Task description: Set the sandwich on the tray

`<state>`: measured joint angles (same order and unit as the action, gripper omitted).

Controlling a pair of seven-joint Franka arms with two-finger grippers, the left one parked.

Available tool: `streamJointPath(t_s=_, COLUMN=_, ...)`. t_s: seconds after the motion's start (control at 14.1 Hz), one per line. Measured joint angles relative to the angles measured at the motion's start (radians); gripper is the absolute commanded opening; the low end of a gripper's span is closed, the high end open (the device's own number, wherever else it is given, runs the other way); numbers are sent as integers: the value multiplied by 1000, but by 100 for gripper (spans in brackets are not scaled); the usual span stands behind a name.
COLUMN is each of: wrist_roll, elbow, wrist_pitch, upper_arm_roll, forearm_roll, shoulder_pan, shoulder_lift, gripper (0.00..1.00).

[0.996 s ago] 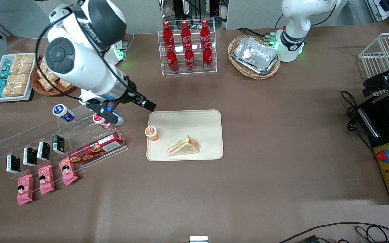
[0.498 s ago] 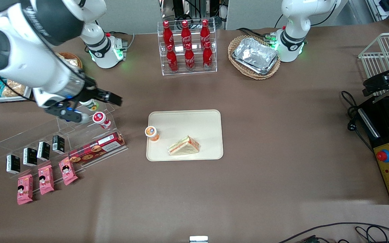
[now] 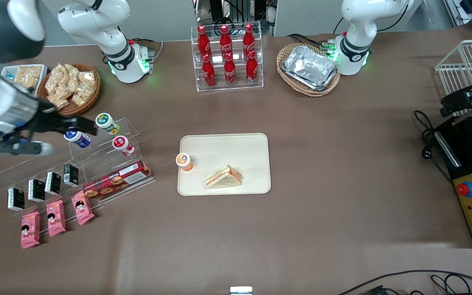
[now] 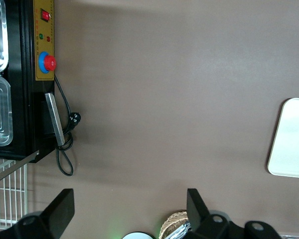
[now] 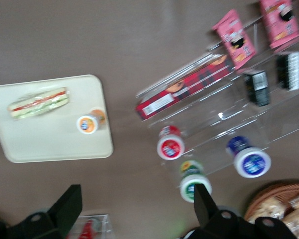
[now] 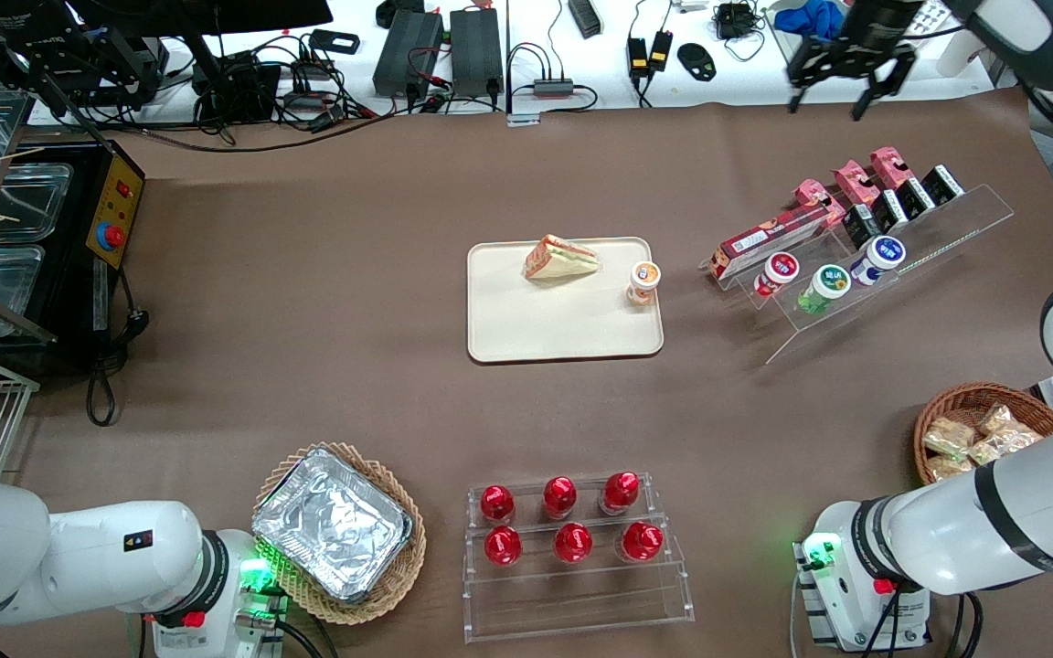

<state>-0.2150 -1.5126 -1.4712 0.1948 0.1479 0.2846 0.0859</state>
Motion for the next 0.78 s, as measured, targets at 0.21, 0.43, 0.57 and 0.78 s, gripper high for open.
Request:
streamJointPath(t_s=0.21, wrist_roll=156, elbow=0, wrist_pitch=-8, upper_arm_roll=-4, forearm_roll=-61, shoulder_pan=-91, shoulder_lift=-1, gripper=100)
streamJointPath(t_s=0.43, wrist_roll=302, elbow=-1, wrist_pitch=-74, upper_arm_roll=-10, forearm_roll=-129, shoulder_pan=-162, shoulder_lift=1, gripper=100)
streamJointPath(t_s=0.57, wrist_roll=341, elbow=-2, wrist_pitch=-93, upper_arm_roll=-12, forearm_roll=-135, shoulder_pan=-205, shoulder_lift=4, gripper=100)
streamJointPath(t_s=0.78, wrist_roll=345, elbow=-1, wrist_pitch=-113, upper_arm_roll=-52, forearm_roll=-135, shoulder_pan=-266, shoulder_lift=5, gripper=100)
